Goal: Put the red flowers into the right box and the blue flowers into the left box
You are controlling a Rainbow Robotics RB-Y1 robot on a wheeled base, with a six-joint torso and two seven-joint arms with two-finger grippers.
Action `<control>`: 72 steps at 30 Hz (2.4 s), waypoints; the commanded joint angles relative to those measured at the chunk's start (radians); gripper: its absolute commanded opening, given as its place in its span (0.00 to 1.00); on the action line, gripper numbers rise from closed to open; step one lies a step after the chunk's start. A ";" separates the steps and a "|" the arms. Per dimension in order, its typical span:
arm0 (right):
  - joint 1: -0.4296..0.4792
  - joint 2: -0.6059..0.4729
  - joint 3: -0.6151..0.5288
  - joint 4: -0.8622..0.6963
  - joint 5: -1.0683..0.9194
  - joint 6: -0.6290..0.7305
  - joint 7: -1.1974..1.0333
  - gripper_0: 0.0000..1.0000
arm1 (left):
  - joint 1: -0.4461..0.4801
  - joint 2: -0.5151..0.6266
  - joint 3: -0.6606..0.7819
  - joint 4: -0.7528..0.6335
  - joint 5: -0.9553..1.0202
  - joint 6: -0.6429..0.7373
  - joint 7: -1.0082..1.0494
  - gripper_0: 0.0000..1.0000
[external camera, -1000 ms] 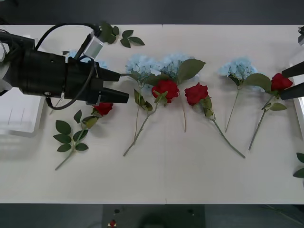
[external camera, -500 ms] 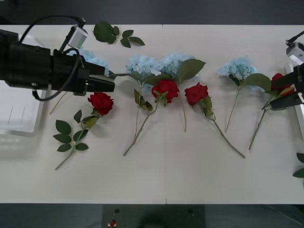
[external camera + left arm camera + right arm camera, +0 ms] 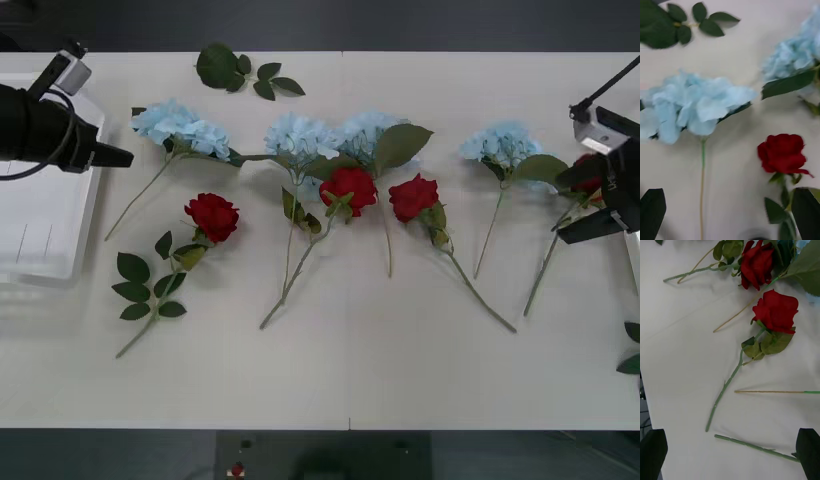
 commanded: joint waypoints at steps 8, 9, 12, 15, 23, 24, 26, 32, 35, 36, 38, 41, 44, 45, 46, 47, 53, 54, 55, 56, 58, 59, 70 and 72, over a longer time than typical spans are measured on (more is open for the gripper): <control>-0.014 -0.006 -0.009 0.105 0.092 -0.015 -0.490 1.00 | -0.046 -0.172 0.023 0.221 -0.257 -0.066 0.089 0.97; -0.014 0.008 -0.011 0.137 0.079 -0.021 -0.557 1.00 | -0.046 -0.194 0.033 0.239 -0.274 -0.070 0.093 0.97; -0.014 0.046 -0.011 0.229 0.030 -0.037 -0.665 1.00 | -0.047 -0.249 0.080 0.281 -0.332 -0.072 0.098 0.97; -0.014 0.078 -0.011 0.310 0.021 -0.044 -0.726 1.00 | -0.052 -0.309 0.137 0.318 -0.412 -0.072 0.099 0.97; -0.009 0.161 -0.011 0.507 0.036 -0.035 -0.824 1.00 | -0.073 -0.396 0.203 0.351 -0.570 -0.072 0.135 0.97; -0.009 0.167 -0.011 0.517 0.041 -0.035 -0.824 1.00 | -0.073 -0.404 0.212 0.356 -0.581 -0.072 0.136 0.97; -0.009 0.189 -0.009 0.554 0.078 -0.040 -0.826 1.00 | -0.073 -0.438 0.247 0.368 -0.642 -0.078 0.141 0.97; -0.009 0.224 -0.011 0.610 0.151 -0.067 -0.834 1.00 | -0.073 -0.496 0.284 0.373 -0.745 -0.116 0.165 0.93; -0.009 0.252 -0.011 0.648 0.191 -0.073 -0.841 1.00 | -0.075 -0.513 0.284 0.382 -0.754 -0.138 0.176 0.82; -0.009 0.264 -0.011 0.663 0.210 -0.078 -0.843 1.00 | -0.075 -0.522 0.286 0.387 -0.760 -0.148 0.179 0.79; -0.009 0.281 -0.011 0.682 0.233 -0.087 -0.847 1.00 | -0.075 -0.531 0.286 0.396 -0.770 -0.164 0.181 0.72; -0.018 0.308 -0.011 0.698 0.277 -0.089 -0.861 1.00 | -0.073 -0.540 0.286 0.407 -0.793 -0.178 0.182 0.72; -0.028 0.331 -0.011 0.700 0.311 -0.086 -0.918 1.00 | -0.073 -0.544 0.284 0.407 -0.805 -0.178 0.185 0.65; -0.029 0.334 -0.011 0.700 0.319 -0.084 -0.926 1.00 | -0.073 -0.542 0.284 0.408 -0.806 -0.178 0.185 0.61; -0.037 0.344 -0.011 0.700 0.340 -0.083 -0.942 1.00 | -0.072 -0.544 0.286 0.407 -0.808 -0.178 0.187 0.42; -0.040 0.351 -0.011 0.698 0.359 -0.081 -0.953 1.00 | -0.072 -0.544 0.284 0.407 -0.811 -0.178 0.187 0.20; -0.049 0.394 -0.011 0.700 0.431 -0.089 -1.019 1.00 | -0.069 -0.539 0.286 0.407 -0.788 -0.171 0.188 0.00; -0.049 0.396 -0.011 0.700 0.435 -0.090 -1.021 1.00 | -0.069 -0.536 0.286 0.407 -0.779 -0.170 0.188 0.00; -0.048 0.405 -0.011 0.700 0.440 -0.095 -1.024 1.00 | -0.072 -0.528 0.286 0.407 -0.760 -0.155 0.188 0.00; -0.049 0.408 -0.011 0.700 0.444 -0.098 -1.028 1.00 | -0.076 -0.519 0.284 0.407 -0.747 -0.141 0.187 0.00; -0.049 0.417 -0.012 0.700 0.452 -0.106 -1.035 1.00 | -0.092 -0.501 0.286 0.405 -0.714 -0.101 0.188 0.00; -0.049 0.422 -0.012 0.700 0.457 -0.107 -1.038 1.00 | -0.101 -0.490 0.287 0.405 -0.701 -0.084 0.190 0.00; -0.057 0.476 -0.047 0.715 0.579 -0.104 -1.087 1.00 | -0.221 -0.237 0.450 0.407 -0.515 0.178 0.224 0.00; -0.057 0.480 -0.047 0.715 0.586 -0.106 -1.091 1.00 | -0.234 -0.201 0.459 0.405 -0.495 0.204 0.228 0.00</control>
